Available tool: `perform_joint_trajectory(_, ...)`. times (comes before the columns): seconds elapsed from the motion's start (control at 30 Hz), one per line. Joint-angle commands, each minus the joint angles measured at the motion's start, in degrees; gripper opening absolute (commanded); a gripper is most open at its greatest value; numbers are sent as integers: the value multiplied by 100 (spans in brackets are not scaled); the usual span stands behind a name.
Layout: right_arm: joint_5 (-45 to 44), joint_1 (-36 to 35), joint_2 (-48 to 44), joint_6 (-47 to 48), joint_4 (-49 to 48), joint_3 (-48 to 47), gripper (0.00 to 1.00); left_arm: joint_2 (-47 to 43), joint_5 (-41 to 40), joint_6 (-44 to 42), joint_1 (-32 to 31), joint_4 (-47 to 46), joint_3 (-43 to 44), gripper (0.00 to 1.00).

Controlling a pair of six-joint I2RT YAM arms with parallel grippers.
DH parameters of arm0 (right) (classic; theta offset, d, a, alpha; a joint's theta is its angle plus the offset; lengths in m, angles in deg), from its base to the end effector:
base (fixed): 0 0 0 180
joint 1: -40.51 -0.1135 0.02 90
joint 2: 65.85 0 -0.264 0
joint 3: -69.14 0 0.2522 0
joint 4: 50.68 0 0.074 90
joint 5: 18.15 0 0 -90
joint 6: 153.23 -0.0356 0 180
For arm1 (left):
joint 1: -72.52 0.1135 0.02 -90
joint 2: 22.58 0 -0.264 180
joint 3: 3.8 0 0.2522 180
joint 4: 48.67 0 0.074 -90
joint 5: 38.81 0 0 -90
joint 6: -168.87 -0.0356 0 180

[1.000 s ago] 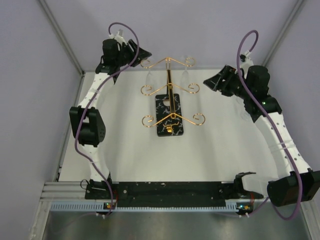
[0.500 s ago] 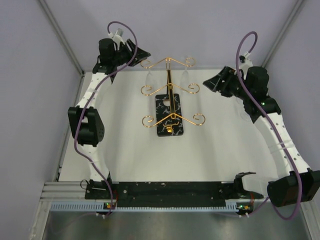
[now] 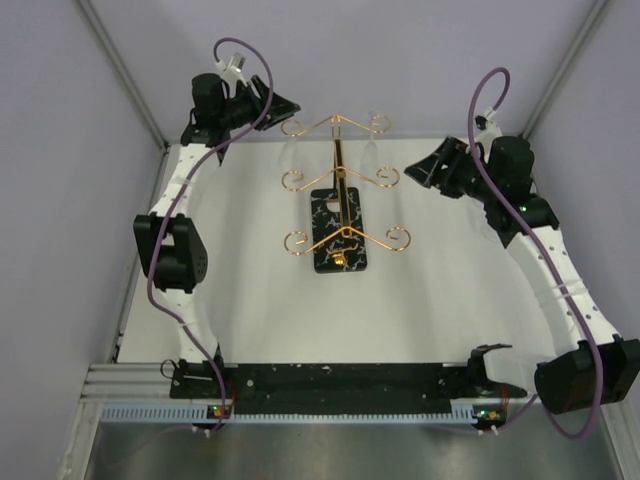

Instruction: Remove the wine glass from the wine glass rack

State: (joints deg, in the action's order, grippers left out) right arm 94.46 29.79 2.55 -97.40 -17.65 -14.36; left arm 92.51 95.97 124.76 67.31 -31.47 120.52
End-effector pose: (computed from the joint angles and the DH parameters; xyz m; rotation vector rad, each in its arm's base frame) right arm 0.2608 0.0633 0.3918 0.1180 1.9578 0.8977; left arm 0.4749 -0.0685 0.3793 -0.0203 1.8545 -1.3038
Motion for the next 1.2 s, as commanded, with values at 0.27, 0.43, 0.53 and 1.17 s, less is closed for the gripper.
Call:
perform_joint_trajectory(0.27, 103, -62, -152, -19, -257, 21, 65, -144, 366, -220, 29, 7, 387, 51)
perform_joint_trajectory(0.43, 112, -62, -187, -28, -248, 21, 65, -294, 251, -466, 20, 227, 203, 50)
perform_joint_trajectory(0.53, 121, -79, -196, -28, -257, 56, 65, -390, 181, -642, 20, 420, 132, 50)
perform_joint_trajectory(1.17, 94, -158, -275, -98, -283, 188, 65, -566, 251, -1187, 20, 1159, -17, 41)
